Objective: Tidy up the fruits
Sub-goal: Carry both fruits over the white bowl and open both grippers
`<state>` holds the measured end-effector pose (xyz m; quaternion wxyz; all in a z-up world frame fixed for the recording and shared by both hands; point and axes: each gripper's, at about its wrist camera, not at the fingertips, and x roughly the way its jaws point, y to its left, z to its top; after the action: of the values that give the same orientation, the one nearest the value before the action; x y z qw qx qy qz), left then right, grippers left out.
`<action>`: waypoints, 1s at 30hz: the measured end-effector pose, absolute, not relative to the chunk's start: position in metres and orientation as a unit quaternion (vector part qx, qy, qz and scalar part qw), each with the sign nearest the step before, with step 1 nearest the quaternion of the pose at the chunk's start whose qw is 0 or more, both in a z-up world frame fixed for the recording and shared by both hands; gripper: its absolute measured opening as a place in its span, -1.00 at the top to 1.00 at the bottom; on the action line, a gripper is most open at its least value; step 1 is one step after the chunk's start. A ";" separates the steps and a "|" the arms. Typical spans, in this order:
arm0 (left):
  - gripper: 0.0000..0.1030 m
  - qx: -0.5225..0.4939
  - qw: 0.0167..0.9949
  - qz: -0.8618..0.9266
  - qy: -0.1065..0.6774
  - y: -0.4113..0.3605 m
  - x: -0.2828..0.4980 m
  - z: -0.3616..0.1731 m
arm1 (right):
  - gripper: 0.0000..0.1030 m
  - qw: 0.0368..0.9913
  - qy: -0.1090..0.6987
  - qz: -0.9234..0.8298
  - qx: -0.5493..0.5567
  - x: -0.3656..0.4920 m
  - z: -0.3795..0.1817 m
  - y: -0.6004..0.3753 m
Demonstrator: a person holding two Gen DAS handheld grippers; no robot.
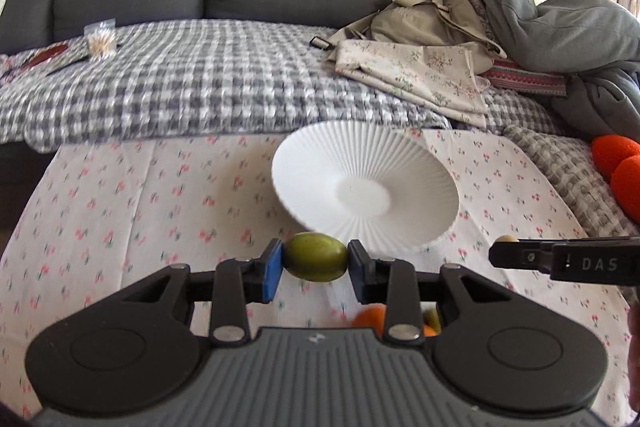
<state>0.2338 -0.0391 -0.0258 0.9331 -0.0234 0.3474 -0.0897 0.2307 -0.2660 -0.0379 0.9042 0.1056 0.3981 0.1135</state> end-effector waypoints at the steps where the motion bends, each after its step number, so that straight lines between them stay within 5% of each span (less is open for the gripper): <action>1: 0.36 -0.017 0.935 -0.086 0.343 -0.042 0.242 -0.027 | 0.51 0.906 0.394 0.109 0.111 0.237 -0.038 -0.269; 30: 0.35 -0.013 0.920 -0.130 0.370 -0.077 0.317 -0.081 | 0.50 0.896 0.418 0.099 0.115 0.318 -0.079 -0.248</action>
<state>0.3171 -0.0768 -0.0815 0.9199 -0.0126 0.3696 -0.1305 0.3183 -0.2485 -0.0791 0.8956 0.1148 0.4182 0.0993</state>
